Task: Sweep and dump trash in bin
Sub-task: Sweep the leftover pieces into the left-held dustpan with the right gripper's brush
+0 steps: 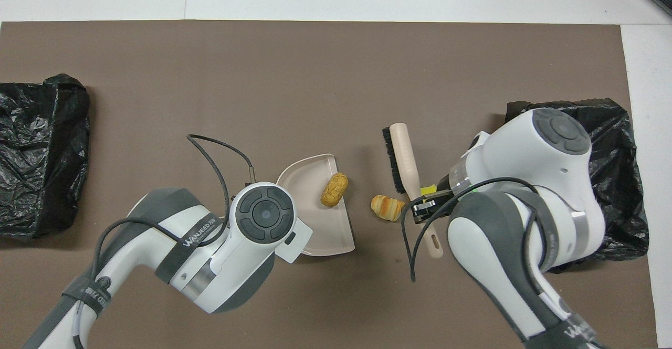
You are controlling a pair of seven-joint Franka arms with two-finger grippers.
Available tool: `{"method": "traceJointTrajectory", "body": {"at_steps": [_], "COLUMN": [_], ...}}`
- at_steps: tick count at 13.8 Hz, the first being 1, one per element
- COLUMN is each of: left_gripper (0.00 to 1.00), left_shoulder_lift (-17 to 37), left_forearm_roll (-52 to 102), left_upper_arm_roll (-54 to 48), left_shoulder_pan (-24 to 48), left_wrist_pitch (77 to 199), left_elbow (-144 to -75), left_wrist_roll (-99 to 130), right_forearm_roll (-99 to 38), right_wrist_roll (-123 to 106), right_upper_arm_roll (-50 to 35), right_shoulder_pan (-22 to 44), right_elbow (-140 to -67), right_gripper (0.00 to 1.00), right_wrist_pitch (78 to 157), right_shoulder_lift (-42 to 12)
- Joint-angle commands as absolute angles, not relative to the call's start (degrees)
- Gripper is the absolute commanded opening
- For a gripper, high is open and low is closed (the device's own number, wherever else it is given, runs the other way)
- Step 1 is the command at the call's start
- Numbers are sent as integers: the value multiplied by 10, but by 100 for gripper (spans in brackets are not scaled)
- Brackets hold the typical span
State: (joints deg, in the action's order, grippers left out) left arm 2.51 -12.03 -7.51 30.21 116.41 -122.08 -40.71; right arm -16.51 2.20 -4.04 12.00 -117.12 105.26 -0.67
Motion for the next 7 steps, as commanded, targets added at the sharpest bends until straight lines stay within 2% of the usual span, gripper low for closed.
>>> {"method": "traceJointTrajectory", "body": {"at_steps": [1, 4, 6, 7], "left_gripper": [7, 5, 3, 3], "left_shoulder_lift": [9, 9, 9, 9], "left_forearm_roll": [-113, -113, -113, -113], "left_upper_arm_roll": [-69, -69, -69, -69], "left_shoulder_pan": [313, 312, 314, 314], "left_wrist_pitch": [1183, 1182, 1184, 1184], "left_elbow": [-1246, -1246, -1246, -1246], "left_wrist_roll": [-422, -425, -432, -433], "right_forearm_roll": [-103, -83, -81, -81], "right_wrist_roll": [98, 99, 103, 107], "right_upper_arm_roll": [-46, -46, -48, -50], "right_shoulder_pan": [93, 53, 54, 59], "right_elbow": [-1209, -1295, -1345, -1350], "right_gripper": [0, 0, 0, 0], "right_wrist_pitch": [1061, 1070, 1071, 1071], "right_shoulder_lift": [13, 67, 104, 104]}}
